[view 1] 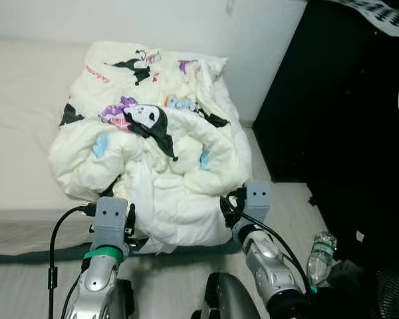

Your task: Clean up the room

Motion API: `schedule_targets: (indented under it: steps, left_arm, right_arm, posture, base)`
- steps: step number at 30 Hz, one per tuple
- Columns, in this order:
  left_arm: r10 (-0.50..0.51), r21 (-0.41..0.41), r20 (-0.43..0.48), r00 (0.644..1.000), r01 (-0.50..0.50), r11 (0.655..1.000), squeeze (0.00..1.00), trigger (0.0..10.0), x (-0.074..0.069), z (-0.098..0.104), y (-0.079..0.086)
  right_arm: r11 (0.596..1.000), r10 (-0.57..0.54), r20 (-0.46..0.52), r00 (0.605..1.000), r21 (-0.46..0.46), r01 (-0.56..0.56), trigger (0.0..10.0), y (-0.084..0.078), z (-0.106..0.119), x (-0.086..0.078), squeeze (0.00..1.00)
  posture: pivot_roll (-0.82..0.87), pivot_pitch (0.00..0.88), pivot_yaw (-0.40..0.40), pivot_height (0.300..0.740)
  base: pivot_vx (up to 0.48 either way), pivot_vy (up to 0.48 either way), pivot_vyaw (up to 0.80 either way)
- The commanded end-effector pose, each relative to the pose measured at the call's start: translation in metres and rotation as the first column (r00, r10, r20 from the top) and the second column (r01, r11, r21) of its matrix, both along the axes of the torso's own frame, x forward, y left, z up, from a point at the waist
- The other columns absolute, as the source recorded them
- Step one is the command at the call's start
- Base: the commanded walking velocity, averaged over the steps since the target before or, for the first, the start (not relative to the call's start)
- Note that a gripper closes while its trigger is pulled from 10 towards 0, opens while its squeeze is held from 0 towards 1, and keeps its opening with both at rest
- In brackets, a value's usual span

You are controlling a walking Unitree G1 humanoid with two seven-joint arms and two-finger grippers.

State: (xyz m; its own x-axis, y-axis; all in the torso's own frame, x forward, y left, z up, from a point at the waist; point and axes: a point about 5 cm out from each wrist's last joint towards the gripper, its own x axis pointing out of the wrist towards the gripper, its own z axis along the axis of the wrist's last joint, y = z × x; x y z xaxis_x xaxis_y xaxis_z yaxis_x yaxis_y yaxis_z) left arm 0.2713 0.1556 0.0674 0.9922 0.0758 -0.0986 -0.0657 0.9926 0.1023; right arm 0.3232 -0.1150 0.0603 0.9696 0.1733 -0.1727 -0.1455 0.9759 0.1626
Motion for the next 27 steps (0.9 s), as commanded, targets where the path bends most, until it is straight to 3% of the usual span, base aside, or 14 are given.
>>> schedule_targets:
  steps: [1, 26, 27]
  left_arm:
    - [0.003, -0.001, -0.012, 1.000, -0.003, 1.000, 0.00, 10.0, -0.003, -0.002, 0.000]
    - [0.012, -0.006, -0.002, 1.000, -0.012, 1.000, 0.00, 10.0, -0.004, -0.002, 0.001]
    - [0.046, 0.095, 0.003, 0.999, -0.046, 0.994, 0.00, 10.0, -0.018, -0.004, 0.031]
  right_arm:
    - [1.000, -0.021, -0.010, 1.000, -0.001, 0.021, 10.0, -0.005, -0.004, -0.002, 0.00]
    - [1.000, -0.021, -0.012, 1.000, -0.005, 0.021, 10.0, -0.005, -0.003, 0.001, 0.00]
    - [1.000, 0.020, 0.000, 1.000, 0.014, -0.020, 10.0, 0.009, 0.010, 0.017, 1.00]
  posture:
    - [0.04, 0.074, -0.089, 0.578]
    - [0.04, 0.077, -0.092, 0.578]
    - [0.07, 0.157, -0.143, 0.578]
  base:
    - [0.000, 0.000, 0.00]
    - [0.000, 0.000, 0.00]
    - [0.000, 0.000, 0.00]
